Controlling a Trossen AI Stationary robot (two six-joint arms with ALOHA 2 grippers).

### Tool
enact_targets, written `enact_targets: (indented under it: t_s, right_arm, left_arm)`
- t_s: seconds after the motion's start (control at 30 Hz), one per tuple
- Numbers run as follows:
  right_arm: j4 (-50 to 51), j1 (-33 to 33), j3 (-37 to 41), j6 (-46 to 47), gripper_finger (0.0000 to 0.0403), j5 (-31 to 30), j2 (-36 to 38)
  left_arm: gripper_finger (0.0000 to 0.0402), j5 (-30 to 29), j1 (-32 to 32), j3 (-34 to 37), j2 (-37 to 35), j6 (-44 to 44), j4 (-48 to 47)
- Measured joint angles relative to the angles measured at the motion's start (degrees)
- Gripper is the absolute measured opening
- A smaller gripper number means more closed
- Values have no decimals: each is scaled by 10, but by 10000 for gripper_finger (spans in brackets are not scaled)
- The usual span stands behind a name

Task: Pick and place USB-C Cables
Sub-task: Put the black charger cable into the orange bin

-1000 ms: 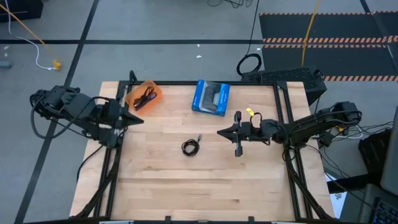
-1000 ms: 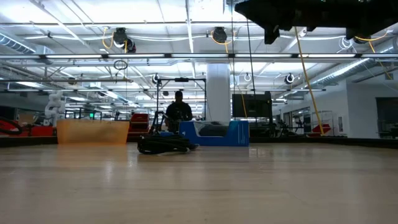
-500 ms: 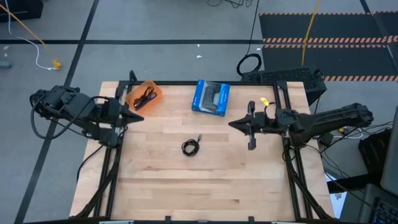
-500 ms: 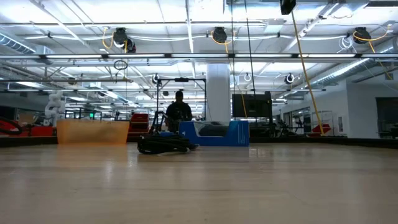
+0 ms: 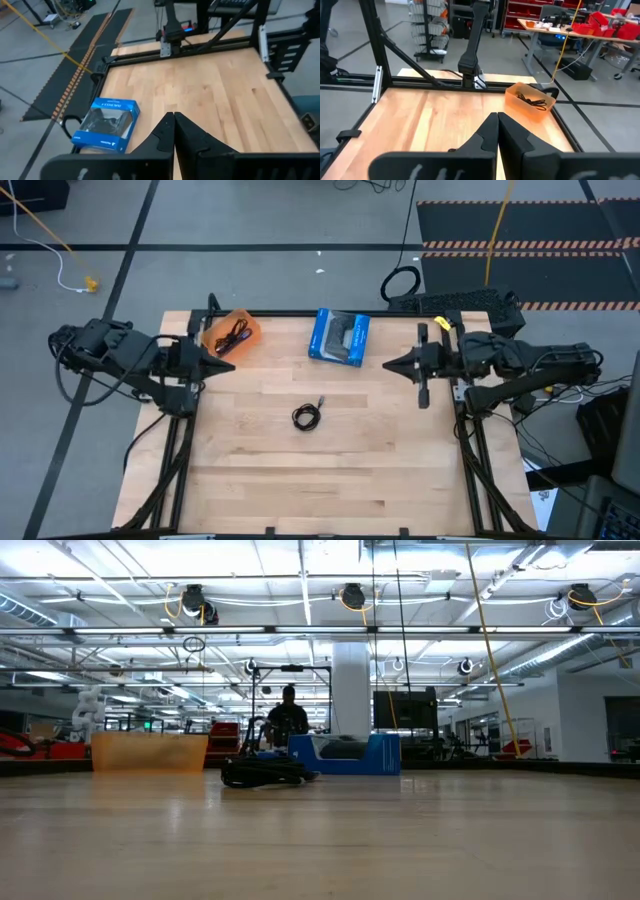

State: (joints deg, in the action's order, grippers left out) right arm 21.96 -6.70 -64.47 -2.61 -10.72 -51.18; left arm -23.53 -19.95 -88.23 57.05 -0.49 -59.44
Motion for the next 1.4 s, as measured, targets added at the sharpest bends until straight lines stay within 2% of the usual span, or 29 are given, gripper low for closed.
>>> enact_targets:
  t_s: [0.17,0.37,0.53,0.63,0.83,0.93,1.1,1.3,1.4]
  right_arm:
    - [1,0,0,2,0,0,-10]
    - [10,0,1,1,0,0,-25]
    - [15,0,3,-10,0,2,-28]
    - [15,0,3,-11,0,2,-28]
    - [15,0,3,-14,0,2,-28]
    - [16,0,3,-21,0,2,-28]
    - [16,0,3,-31,0,2,-28]
    - [23,0,4,-31,0,2,-28]
    - [32,0,4,-30,0,3,-28]
  left_arm:
    - [3,16,34,-22,40,25,-5]
    - [3,74,86,-126,129,58,-25]
    - [3,115,124,-241,219,74,-105]
    - [4,120,138,-303,272,75,-157]
    - [4,142,151,-379,363,70,-270]
    - [5,145,152,-382,396,59,-310]
    - [5,150,146,-356,431,52,-305]
    - [5,151,145,-291,433,75,-301]
    - [5,151,145,-237,430,76,-260]
